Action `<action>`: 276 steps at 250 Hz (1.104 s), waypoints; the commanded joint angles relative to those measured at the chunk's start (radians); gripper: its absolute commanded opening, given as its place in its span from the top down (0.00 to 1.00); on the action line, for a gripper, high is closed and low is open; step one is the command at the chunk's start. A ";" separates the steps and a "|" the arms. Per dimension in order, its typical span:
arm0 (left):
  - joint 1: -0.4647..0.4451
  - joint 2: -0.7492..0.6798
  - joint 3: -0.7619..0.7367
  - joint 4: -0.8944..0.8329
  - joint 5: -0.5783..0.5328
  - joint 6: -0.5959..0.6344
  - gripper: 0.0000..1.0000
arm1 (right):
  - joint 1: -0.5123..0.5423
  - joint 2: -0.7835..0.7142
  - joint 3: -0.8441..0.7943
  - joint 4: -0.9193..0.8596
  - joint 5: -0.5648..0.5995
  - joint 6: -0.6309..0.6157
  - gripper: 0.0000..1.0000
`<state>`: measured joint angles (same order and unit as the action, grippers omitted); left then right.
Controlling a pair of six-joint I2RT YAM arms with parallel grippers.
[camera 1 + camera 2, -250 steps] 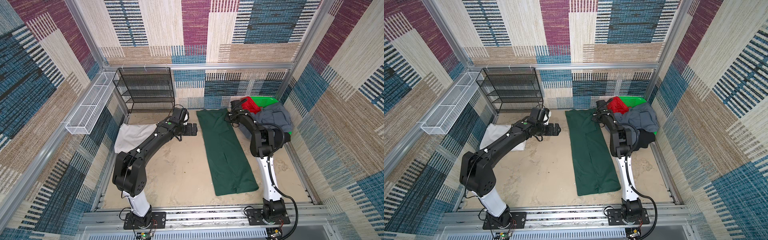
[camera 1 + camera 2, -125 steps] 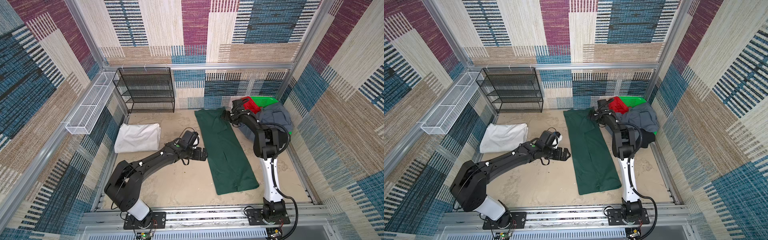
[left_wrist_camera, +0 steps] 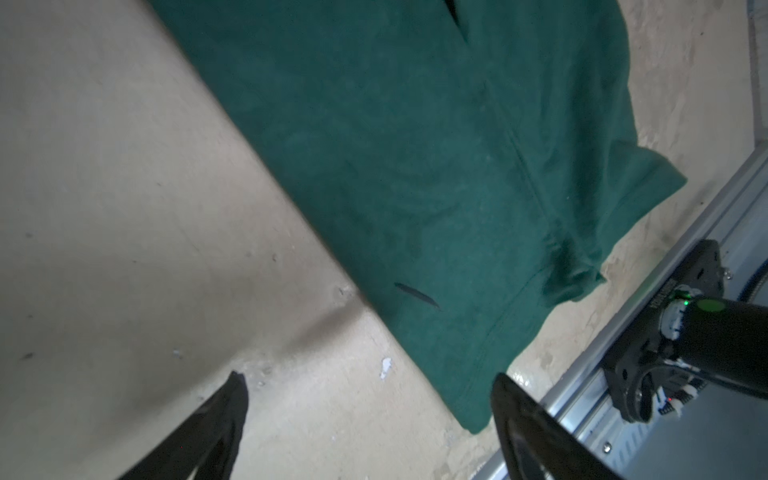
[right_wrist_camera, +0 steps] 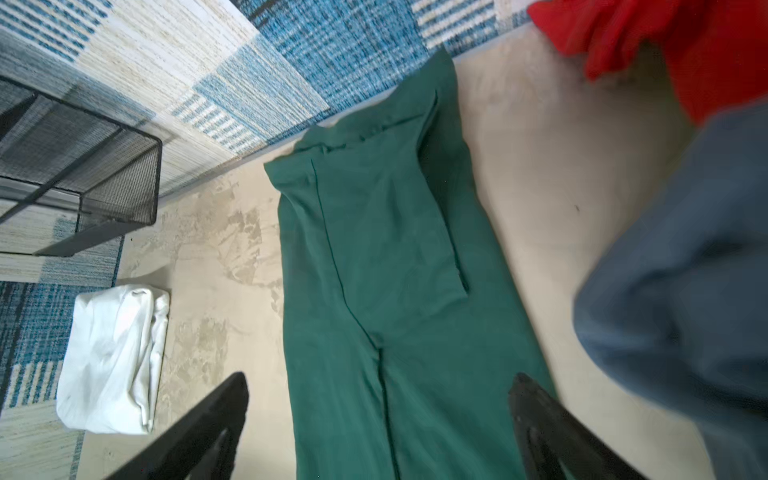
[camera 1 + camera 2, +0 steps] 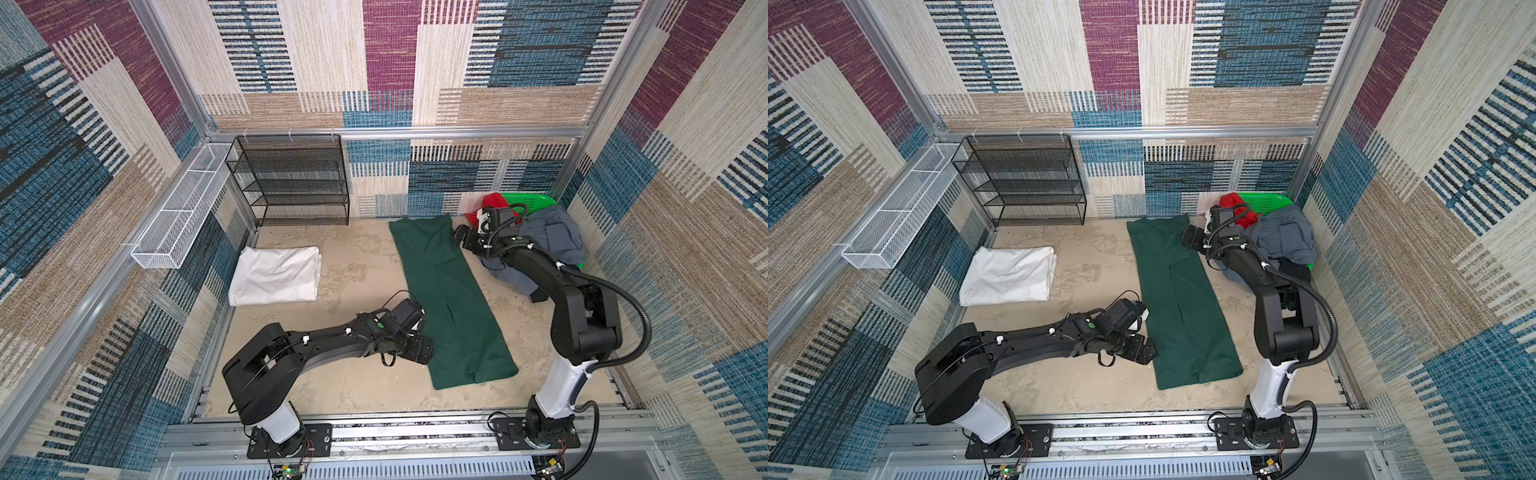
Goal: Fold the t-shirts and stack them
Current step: 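Move both grippers to the near end of the green strip and grasp its corners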
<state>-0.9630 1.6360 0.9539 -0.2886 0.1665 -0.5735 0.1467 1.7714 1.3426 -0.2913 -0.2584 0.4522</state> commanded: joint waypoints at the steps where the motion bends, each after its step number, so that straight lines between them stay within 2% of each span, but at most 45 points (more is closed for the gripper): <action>1: -0.017 0.009 -0.015 0.023 0.034 -0.036 0.12 | 0.001 -0.112 -0.130 0.043 0.013 0.015 0.02; 62: -0.078 0.054 0.005 0.040 0.046 -0.079 0.16 | 0.001 -0.372 -0.482 0.001 0.139 0.040 0.01; 101: -0.081 0.103 0.020 0.069 0.110 -0.072 0.24 | -0.001 -0.452 -0.567 -0.027 0.156 0.047 0.02; 156: -0.083 0.163 0.051 0.061 0.139 -0.074 0.35 | -0.011 -0.512 -0.624 -0.038 0.171 0.088 0.02; 199: -0.083 0.226 0.084 0.029 0.143 -0.092 0.57 | -0.039 -0.540 -0.651 -0.050 0.167 0.092 0.02; 234: -0.081 0.211 0.078 0.023 0.126 -0.100 0.83 | -0.052 -0.569 -0.692 -0.036 0.148 0.093 0.02; 252: -0.072 0.205 0.076 0.005 0.112 -0.101 0.88 | -0.052 -0.578 -0.711 -0.028 0.127 0.086 0.01; 276: -0.049 0.192 0.054 0.005 0.107 -0.119 0.92 | -0.050 -0.577 -0.736 -0.015 0.043 0.075 0.01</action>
<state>-1.0332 1.8408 1.0336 -0.2047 0.3134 -0.6521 0.0959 1.1995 0.6273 -0.3340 -0.1242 0.5335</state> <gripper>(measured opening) 0.109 0.985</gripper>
